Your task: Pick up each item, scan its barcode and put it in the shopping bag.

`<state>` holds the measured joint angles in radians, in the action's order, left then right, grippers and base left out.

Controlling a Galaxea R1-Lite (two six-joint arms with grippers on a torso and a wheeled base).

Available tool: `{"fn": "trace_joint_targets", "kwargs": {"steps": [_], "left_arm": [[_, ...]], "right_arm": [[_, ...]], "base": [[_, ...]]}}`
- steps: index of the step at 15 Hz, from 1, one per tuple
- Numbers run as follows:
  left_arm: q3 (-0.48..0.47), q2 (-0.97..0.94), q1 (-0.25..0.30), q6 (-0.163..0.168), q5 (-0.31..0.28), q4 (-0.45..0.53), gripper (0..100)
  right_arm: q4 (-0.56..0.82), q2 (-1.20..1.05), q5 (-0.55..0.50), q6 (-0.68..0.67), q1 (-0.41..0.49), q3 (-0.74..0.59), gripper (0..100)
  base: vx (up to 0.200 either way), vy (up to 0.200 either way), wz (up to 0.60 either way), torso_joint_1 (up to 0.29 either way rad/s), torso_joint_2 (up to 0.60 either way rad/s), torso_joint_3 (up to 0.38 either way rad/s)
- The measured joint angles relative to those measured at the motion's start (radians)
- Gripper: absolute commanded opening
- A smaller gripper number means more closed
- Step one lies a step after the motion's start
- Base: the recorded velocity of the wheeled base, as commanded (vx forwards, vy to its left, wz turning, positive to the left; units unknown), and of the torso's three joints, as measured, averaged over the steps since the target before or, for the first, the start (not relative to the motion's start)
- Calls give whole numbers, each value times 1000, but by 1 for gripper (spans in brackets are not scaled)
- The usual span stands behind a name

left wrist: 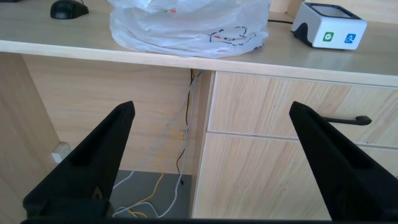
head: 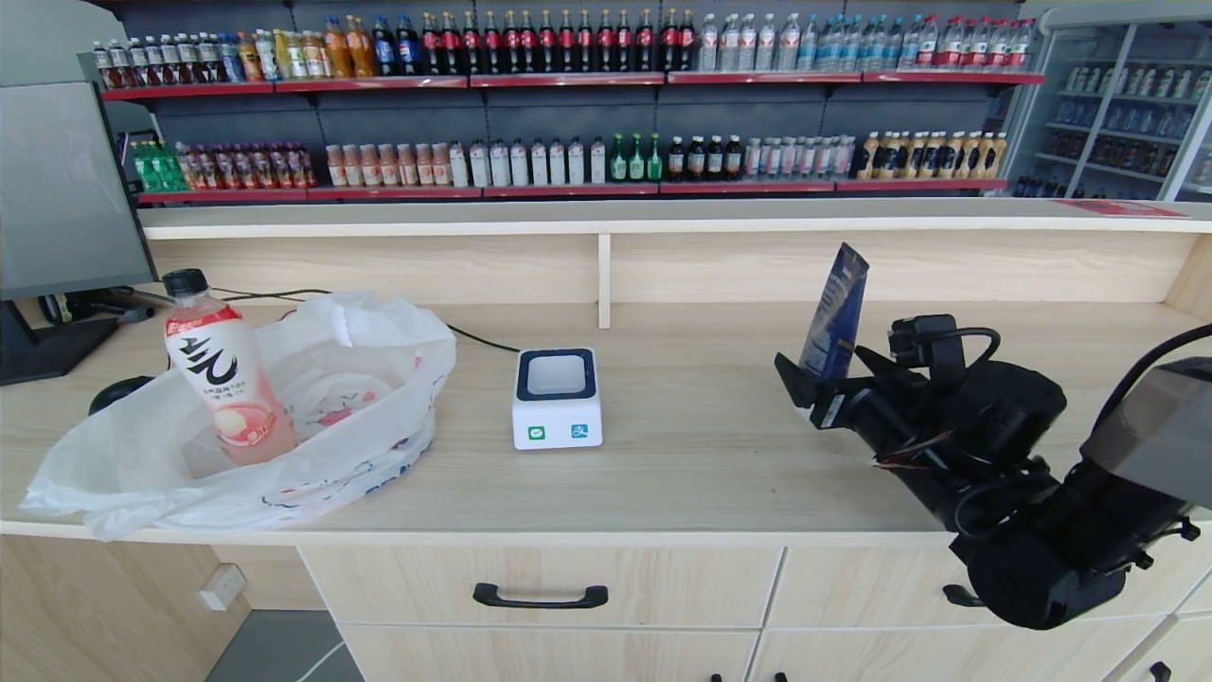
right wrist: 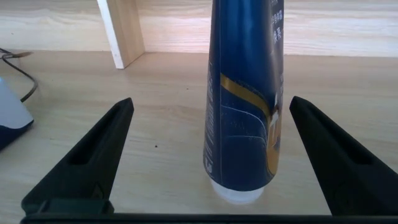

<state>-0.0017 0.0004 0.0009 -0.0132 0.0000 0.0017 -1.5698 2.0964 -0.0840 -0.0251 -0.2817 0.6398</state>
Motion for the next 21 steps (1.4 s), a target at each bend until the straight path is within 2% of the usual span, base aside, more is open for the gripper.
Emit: {"fn": "trace_joint_targets", "kwargs": {"steps": [11,18,19,21], "left_arm": [[0,0,0,2,0,0,100],[0,0,0,2,0,0,100],[0,0,0,2,0,0,100],[0,0,0,2,0,0,100]], "right_arm": [[0,91,-16,14,53,126,100],[0,121,-15,34,53,124,100],[0,122,-15,34,53,129,0],[0,123,-14,31,55,134,0]], "base": [[0,0,0,0,0,0],[0,0,0,0,0,0],[0,0,0,0,0,0],[0,0,0,0,0,0]]}}
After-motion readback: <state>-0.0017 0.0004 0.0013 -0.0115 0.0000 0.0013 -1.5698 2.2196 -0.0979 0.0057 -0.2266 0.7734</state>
